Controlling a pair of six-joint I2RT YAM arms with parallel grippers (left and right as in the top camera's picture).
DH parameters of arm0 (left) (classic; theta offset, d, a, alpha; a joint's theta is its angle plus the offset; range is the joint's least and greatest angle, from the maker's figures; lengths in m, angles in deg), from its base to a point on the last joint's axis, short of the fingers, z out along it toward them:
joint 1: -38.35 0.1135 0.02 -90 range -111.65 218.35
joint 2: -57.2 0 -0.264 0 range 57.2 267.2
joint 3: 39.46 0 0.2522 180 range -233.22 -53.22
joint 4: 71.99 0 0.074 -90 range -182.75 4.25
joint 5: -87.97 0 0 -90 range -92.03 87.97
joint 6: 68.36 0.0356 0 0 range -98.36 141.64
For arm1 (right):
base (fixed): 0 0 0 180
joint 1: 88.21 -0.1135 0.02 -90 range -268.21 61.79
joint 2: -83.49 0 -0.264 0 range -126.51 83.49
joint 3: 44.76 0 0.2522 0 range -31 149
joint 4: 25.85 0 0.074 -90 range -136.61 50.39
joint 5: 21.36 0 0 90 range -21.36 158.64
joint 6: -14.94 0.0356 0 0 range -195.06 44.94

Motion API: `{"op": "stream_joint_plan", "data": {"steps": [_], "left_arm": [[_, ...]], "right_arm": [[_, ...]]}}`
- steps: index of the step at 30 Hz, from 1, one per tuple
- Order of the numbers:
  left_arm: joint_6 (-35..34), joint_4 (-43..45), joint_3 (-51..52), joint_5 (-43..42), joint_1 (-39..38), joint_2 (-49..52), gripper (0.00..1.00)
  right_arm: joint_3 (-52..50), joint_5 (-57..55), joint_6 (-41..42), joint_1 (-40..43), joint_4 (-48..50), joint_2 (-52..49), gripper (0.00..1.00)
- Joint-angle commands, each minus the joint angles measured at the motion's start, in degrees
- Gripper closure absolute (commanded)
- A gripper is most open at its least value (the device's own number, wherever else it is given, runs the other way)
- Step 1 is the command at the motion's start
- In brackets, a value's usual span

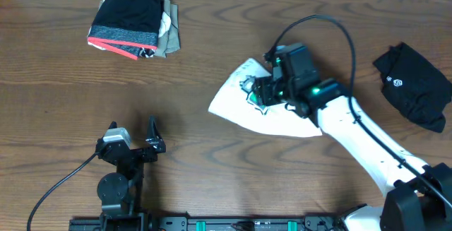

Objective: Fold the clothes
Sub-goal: 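Pull the white T-shirt leftward off the black garment with right gripper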

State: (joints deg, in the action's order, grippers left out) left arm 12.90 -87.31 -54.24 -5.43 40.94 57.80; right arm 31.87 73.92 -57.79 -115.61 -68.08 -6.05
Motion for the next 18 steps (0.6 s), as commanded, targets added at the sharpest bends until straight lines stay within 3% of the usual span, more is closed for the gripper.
{"op": "stream_joint_plan", "data": {"steps": [1, 7, 14, 18], "left_arm": [[0.76, -2.27, 0.79, 0.24, 0.24, -0.37, 0.02], [0.76, -2.27, 0.79, 0.24, 0.24, -0.37, 0.02], [0.76, -2.27, 0.79, 0.24, 0.24, -0.37, 0.02], [0.76, -2.27, 0.79, 0.24, 0.24, -0.37, 0.02]], "right_arm": [[0.52, -10.64, -0.74, 0.02, -0.79, 0.42, 0.27], [0.76, -14.38, 1.55, 7.93, -3.48, 4.2, 0.22], [0.63, 1.88, -4.37, 17.77, -6.78, 2.03, 0.33], [0.59, 4.37, -4.35, 18.71, -8.5, -1.81, 0.32]]}}
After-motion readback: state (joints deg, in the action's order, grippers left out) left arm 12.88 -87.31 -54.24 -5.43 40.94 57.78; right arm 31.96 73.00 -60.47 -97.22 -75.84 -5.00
